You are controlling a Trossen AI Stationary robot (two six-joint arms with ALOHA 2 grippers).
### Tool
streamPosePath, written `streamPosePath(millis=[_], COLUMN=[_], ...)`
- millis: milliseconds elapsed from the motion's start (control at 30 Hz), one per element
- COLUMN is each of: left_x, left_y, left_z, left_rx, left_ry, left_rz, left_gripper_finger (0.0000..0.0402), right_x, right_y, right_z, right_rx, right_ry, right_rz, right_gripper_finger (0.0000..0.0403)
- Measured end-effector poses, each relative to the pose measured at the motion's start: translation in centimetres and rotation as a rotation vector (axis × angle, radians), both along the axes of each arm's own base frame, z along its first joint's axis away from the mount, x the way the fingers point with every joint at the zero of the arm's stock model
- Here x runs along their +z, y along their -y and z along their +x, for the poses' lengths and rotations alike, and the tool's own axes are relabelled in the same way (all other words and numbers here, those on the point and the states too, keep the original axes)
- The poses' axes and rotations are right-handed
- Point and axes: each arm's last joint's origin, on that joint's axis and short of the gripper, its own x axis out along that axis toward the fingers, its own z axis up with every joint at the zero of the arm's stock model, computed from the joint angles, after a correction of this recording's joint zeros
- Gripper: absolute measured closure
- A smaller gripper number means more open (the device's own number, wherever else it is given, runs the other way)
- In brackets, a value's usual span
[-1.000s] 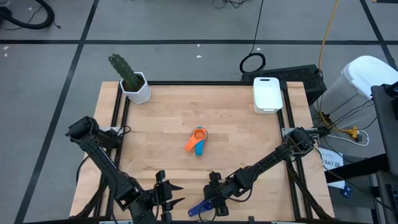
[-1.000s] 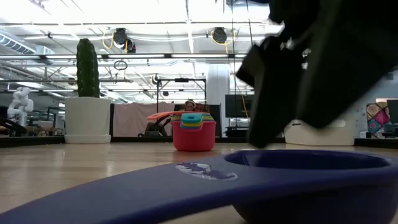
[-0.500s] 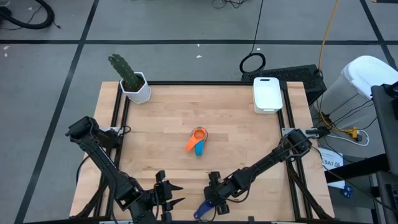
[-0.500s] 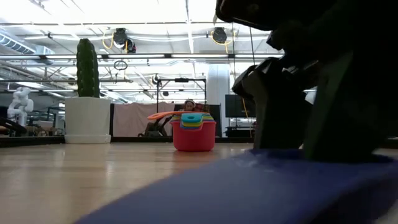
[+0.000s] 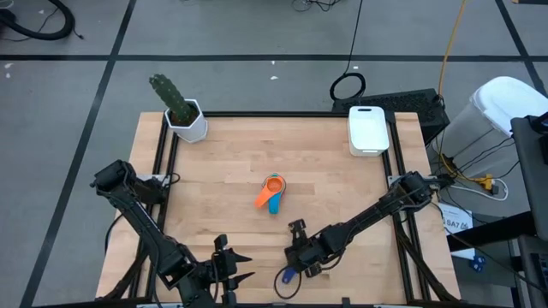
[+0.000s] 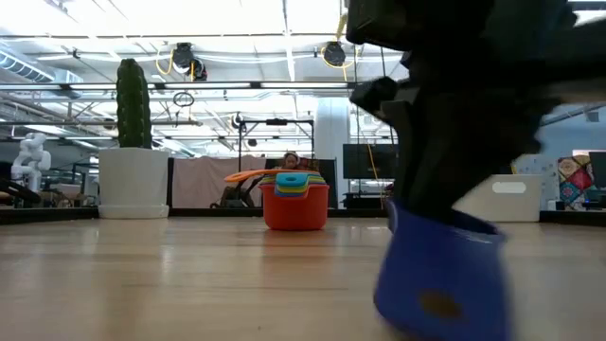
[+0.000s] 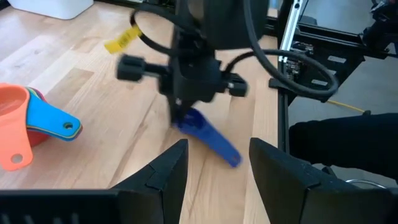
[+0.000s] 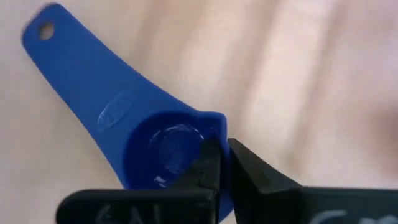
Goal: Nest measuring cups in basket
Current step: Stack the dark blue measuring cup on top of the orange measuring cup
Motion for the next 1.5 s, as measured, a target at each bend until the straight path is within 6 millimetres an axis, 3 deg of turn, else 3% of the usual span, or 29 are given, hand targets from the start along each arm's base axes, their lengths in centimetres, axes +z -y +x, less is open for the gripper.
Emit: streamPosePath(millis=[467, 667, 1000, 1500], left_x=[-0.7, -1.7, -1.8, -1.7], left_y=[-0.1, -0.5, -1.3, -4.3], left_z=[0.4, 0.6, 1.2, 3.7], left_rx=[0.010, 0.034, 0.053, 0.149], left_ry=[-0.005, -0.008, 0.001, 0.010], left_rz=[0.012, -0.005, 0.063, 0.188], left_gripper_finger=[0.0227, 0.0227, 0.0227, 0.0227], right_x=[9.8, 11.8, 12.0, 9.4], right_y=[5.5, 9.1, 13.4, 18.0], right_z=[-1.1, -0.8, 0.5, 3.0], right_rx=[-0.050, -0.114, -0.140, -0.174], right_ry=[0.241, 0.291, 0.294, 0.260], right_rz=[-0.138, -0.177, -0.180, -0.127], right_gripper_finger=[0.0403, 0.0403, 0.0403, 0.0403])
